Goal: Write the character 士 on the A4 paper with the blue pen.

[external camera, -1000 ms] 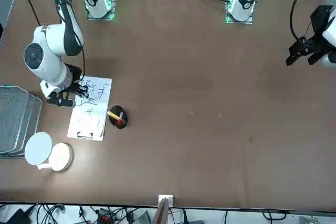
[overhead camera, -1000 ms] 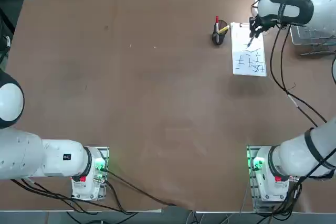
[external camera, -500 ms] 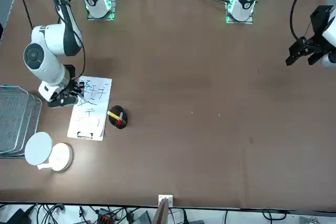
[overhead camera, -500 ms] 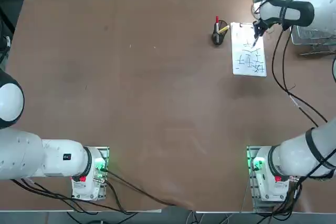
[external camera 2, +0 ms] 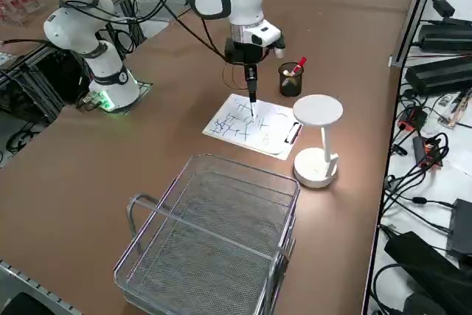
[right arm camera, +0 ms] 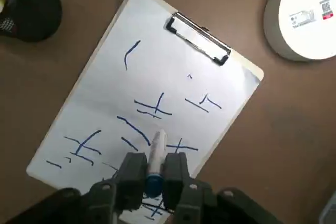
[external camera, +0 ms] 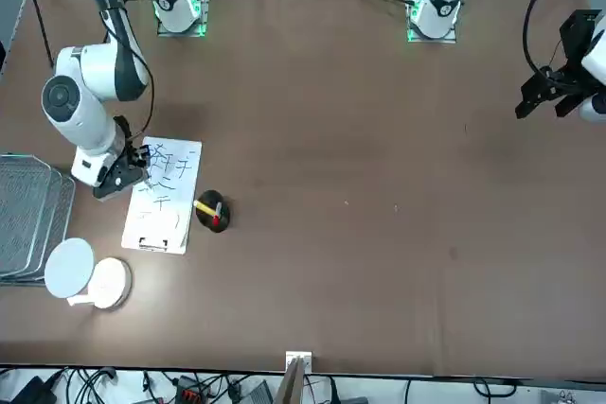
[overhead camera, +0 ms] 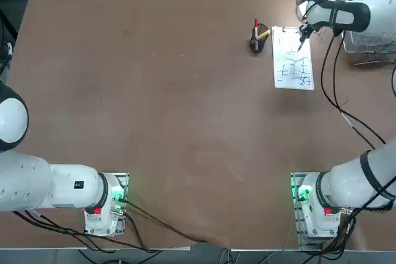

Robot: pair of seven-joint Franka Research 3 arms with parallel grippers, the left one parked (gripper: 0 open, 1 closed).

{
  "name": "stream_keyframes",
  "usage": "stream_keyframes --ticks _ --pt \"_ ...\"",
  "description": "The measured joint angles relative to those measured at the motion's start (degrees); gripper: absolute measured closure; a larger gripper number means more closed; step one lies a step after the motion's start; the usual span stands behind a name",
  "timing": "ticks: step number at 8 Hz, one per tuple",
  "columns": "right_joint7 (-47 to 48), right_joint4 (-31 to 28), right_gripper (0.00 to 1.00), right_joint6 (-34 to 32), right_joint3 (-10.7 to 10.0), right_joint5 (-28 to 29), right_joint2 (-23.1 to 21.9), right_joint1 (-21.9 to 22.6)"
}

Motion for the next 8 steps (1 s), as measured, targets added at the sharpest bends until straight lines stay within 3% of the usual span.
stream_keyframes --ticks 8 --pt "-1.40 -2.29 0.79 3.63 0.00 0.03 1.39 -0.05"
